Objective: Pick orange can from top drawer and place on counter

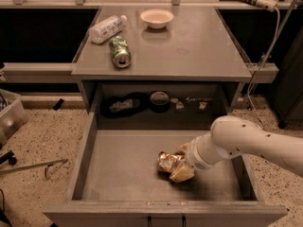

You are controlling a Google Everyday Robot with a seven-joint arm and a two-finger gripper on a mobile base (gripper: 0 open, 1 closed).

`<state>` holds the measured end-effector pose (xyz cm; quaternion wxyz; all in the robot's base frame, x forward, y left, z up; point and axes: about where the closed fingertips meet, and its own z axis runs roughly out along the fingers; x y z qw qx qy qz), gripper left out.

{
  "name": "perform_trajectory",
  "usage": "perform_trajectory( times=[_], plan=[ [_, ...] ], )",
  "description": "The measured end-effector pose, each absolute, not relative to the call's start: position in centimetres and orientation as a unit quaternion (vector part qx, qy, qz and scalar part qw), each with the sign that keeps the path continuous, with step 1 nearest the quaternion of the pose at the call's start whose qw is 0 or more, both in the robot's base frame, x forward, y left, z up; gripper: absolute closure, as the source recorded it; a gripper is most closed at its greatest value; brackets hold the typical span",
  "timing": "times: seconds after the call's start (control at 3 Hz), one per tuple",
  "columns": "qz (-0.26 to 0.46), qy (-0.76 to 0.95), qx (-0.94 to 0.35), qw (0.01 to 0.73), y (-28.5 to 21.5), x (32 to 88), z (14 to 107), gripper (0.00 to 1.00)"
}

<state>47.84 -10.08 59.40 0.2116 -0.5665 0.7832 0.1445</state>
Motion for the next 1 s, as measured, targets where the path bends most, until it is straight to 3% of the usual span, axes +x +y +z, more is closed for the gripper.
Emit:
perform_trajectory(
  times=[0.33,1.0],
  plan=[
    [0.14,0.776,-0.562,0.249,-10.8,47.6,66.1,1.0],
    [0.097,0.755,-0.553,0.339,-13.3,46.5,81.7,1.0]
  ],
)
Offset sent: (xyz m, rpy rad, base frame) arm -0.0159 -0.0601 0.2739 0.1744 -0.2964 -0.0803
